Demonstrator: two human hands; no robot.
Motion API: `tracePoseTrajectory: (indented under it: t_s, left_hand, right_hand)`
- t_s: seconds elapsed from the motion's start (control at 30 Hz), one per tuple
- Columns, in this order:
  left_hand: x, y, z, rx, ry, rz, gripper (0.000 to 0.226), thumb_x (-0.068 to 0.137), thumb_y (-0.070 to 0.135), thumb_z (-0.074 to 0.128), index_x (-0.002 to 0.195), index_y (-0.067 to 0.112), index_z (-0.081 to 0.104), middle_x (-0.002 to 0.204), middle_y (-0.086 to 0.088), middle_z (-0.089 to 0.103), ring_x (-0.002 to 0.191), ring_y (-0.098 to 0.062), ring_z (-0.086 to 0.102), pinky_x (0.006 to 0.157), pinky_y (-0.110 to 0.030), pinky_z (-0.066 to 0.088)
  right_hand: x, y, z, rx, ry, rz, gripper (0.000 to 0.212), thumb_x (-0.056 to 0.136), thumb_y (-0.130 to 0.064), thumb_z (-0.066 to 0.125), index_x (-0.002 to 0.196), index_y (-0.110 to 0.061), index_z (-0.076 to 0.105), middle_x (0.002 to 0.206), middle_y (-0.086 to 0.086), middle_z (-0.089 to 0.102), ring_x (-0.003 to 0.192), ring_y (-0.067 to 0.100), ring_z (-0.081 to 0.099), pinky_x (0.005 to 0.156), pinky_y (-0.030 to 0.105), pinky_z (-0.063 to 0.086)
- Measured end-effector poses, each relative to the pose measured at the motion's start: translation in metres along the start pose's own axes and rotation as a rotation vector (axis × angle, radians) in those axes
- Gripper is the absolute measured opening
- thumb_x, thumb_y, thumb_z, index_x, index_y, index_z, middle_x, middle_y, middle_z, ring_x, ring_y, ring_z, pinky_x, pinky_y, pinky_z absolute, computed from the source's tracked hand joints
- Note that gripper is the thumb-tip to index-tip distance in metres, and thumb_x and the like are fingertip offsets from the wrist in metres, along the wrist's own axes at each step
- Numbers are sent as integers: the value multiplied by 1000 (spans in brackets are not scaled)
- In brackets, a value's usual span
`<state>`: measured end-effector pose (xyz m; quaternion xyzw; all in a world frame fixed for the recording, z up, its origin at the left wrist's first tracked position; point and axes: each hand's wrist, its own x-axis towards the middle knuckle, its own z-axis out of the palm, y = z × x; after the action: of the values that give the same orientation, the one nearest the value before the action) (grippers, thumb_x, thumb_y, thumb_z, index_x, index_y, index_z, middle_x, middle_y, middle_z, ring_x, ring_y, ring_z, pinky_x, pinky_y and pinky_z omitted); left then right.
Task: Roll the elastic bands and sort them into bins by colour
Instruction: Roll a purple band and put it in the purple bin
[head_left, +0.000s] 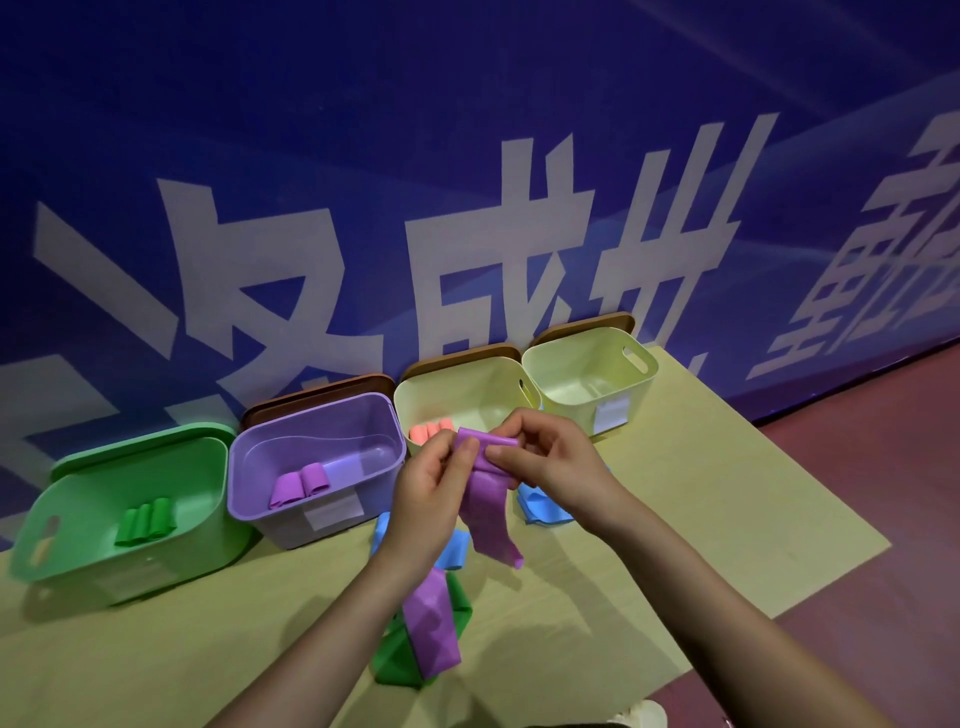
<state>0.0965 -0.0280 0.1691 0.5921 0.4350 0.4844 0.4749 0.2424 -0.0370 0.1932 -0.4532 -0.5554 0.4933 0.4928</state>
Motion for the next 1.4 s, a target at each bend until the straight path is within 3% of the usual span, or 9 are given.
tracePoseTrajectory:
  t_s: [0.23,0.47,0.6,0.73,0.83,0.97,1.13,1.27,1.4]
  left_hand:
    - [1,4,4,46,109,135,23,94,40,47,85,27,63,76,-6,60,71,-27,55,63,-41,46]
    - [-2,2,2,-83,102,-12,21,98,19,49,91,3,61,90,-25,58,76,-19,52,68,-28,44]
    - [-5,2,3,-210,107,-171,16,94,27,56,90,17,68,86,-8,65,80,-18,57,70,-32,46]
    - [-8,4,2,-320,59,-348,38,77,53,57,81,18,72,76,-8,70,70,-20,62,65,-32,48]
    - [-10,6,4,-350,33,-401,43,82,51,50,78,15,72,69,-11,68,60,-20,63,62,-32,48]
    - [-7,4,3,-378,56,-368,36,94,40,48,83,26,79,92,-6,75,87,-15,67,89,-36,48]
    - [-5,5,-2,-312,44,-382,34,96,36,48,97,15,75,98,-9,74,97,-24,68,91,-41,49]
    - [-6,3,0,-283,48,-321,24,97,25,49,101,15,70,100,-6,73,95,-20,66,86,-36,48]
    - [-9,2,1,-174,-33,-207,25,100,18,43,103,17,68,96,4,73,90,-6,65,77,-16,47]
  right_hand:
    - [0,0,11,17,80,-82,13,85,4,65,81,-8,65,61,-6,60,57,6,56,56,18,48]
    - [0,0,8,-8,62,40,15,87,-1,64,98,-11,67,59,-9,59,51,2,53,55,20,44]
    - [-1,2,8,-21,94,0,16,85,3,65,85,-13,68,56,-9,59,50,1,50,53,17,43]
    - [0,1,11,-43,135,-72,20,85,4,64,82,-15,68,59,-10,62,55,0,53,55,14,43]
    - [3,8,8,-102,227,-121,16,85,-3,68,83,-18,70,69,-3,65,64,16,57,61,28,49]
    - [3,18,2,-504,209,-363,11,82,-14,69,91,-18,74,77,-3,62,68,13,55,63,27,48]
    - [1,16,-5,-614,36,-467,22,84,-13,67,105,-13,74,87,-1,59,76,11,57,68,25,49]
    - [-5,10,-14,-394,-65,-264,35,84,-9,58,118,-17,67,104,5,60,96,11,59,80,20,47]
    - [-12,12,-3,-10,54,16,26,92,-11,59,118,-10,64,84,0,62,70,5,58,65,19,48]
